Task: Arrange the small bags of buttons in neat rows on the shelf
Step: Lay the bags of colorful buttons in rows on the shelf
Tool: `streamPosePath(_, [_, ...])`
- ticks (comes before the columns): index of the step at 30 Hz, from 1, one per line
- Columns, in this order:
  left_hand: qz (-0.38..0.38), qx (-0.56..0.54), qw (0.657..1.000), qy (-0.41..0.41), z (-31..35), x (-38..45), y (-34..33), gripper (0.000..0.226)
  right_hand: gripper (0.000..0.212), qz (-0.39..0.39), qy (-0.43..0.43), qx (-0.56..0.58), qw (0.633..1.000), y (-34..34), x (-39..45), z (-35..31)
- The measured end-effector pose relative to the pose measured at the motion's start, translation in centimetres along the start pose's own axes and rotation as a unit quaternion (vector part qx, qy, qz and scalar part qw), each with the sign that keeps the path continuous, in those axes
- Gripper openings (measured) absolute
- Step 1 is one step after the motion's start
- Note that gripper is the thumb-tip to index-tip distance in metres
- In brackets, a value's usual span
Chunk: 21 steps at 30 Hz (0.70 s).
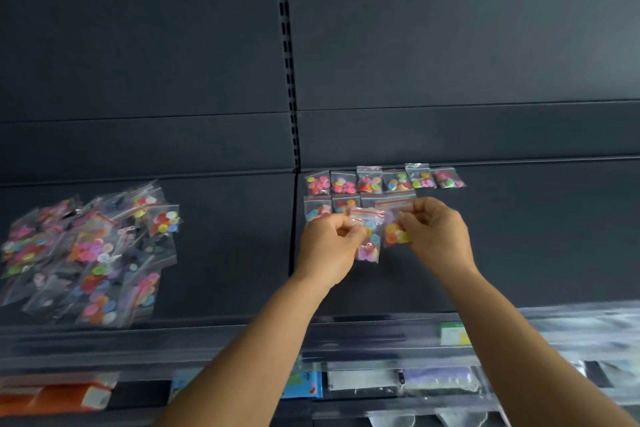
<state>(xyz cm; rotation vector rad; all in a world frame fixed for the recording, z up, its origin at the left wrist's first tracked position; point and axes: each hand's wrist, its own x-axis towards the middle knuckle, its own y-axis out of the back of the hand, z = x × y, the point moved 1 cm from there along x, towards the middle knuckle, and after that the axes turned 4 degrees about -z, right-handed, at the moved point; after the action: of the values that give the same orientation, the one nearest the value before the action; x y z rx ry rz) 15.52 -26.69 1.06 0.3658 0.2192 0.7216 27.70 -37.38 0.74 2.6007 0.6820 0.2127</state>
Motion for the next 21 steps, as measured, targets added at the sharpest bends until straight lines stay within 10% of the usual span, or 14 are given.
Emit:
streamPosePath(7, [0.026, 0.136, 0.990, -0.010, 1.8, 1.6, -5.6, 0.003, 0.008, -0.015, -0.013, -0.083, 0.996, 4.4, 1.8, 4.2])
streamPosePath(15, [0.084, 0.360, 0.925, -0.090, 1.6, 1.6, -6.7, 0.046, 0.037, -0.073, 0.049, -0.217, 0.972, 4.2, 1.9, 4.3])
streamPosePath(21, [-0.026, 0.395, 0.897, -0.199, 0.6, 0.9, -7.6, 0.025, 0.021, -0.173, 0.120, -0.300, 0.931, 4.7, 1.3, 4.3])
